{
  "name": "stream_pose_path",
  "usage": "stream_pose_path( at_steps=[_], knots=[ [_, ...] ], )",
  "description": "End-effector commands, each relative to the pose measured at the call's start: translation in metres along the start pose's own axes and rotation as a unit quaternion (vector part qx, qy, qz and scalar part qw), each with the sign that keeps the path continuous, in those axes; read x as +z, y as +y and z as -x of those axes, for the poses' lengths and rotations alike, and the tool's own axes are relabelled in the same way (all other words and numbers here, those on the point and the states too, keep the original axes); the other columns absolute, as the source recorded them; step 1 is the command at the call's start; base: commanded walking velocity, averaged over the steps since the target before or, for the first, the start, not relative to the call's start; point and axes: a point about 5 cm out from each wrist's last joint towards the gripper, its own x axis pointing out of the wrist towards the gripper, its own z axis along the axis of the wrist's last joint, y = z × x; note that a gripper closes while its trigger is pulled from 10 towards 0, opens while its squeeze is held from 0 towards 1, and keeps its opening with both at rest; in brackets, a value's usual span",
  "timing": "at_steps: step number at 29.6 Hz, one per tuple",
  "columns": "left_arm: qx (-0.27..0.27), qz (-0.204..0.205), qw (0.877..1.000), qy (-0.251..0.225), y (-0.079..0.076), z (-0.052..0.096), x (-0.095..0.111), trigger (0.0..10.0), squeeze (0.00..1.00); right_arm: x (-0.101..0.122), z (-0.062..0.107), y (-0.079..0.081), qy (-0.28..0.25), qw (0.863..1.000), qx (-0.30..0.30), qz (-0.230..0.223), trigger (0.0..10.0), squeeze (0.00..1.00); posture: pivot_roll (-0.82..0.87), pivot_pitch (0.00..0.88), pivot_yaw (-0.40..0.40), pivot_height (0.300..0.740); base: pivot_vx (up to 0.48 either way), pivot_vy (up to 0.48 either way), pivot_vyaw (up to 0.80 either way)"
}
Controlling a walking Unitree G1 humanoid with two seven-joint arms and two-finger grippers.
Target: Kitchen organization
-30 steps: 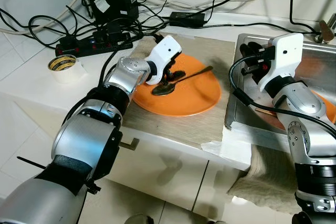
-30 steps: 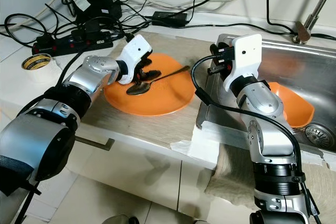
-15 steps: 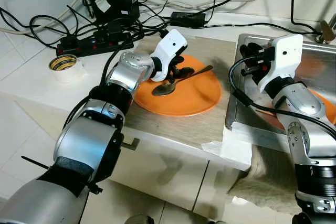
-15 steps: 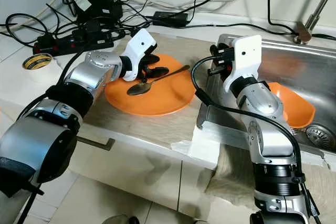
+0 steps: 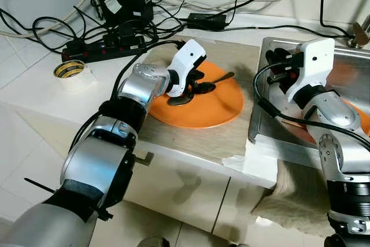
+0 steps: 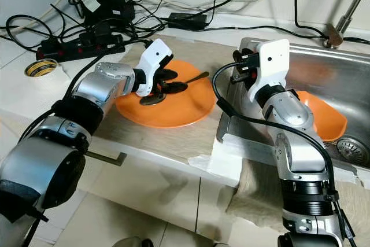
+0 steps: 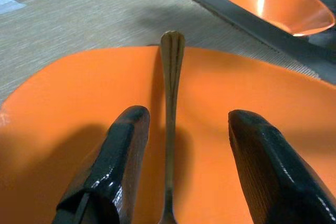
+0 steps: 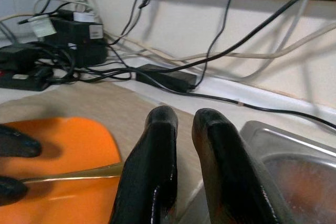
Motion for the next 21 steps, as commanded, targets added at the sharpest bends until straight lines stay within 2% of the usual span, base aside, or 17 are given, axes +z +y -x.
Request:
stream_pose_path(
  at_steps=[1,9,14,16,19,21],
  knots=[
    [-0.003,0.006,1.0,-0.001,0.0,0.002,0.0,10.0,0.0,-0.002,0.01,-0.005,0.014,1.0,0.001,-0.002,10.0,0.0,-0.11,0.0,0.071,0.74,0.0,0.0,0.0],
    [-0.006,0.01,1.0,0.001,-0.002,0.004,-0.002,10.0,0.0,0.003,0.042,-0.02,0.066,0.996,0.06,0.029,10.0,0.0,-0.13,0.0,0.064,0.74,0.0,0.0,0.0],
    [-0.004,0.009,1.0,0.001,-0.002,0.004,-0.002,10.0,0.0,0.006,0.048,-0.032,0.081,0.994,0.065,0.04,10.0,0.0,-0.15,0.0,0.059,0.74,0.0,0.0,0.0],
    [0.005,0.004,1.0,0.004,-0.001,0.003,-0.003,10.0,0.0,0.014,0.05,-0.039,0.086,0.992,0.079,0.038,10.0,0.0,-0.15,0.0,0.055,0.74,0.0,0.0,0.0],
    [0.009,0.004,1.0,0.006,-0.001,0.003,-0.004,10.0,0.0,0.016,0.051,-0.038,0.09,0.991,0.094,0.033,10.0,0.0,-0.15,0.0,0.054,0.74,0.0,0.0,0.0],
    [0.009,0.004,1.0,0.009,-0.001,0.002,-0.005,10.0,0.0,0.016,0.057,-0.032,0.105,0.985,0.133,0.022,10.0,0.0,-0.15,0.0,0.052,0.74,0.0,0.0,0.0]
  ],
)
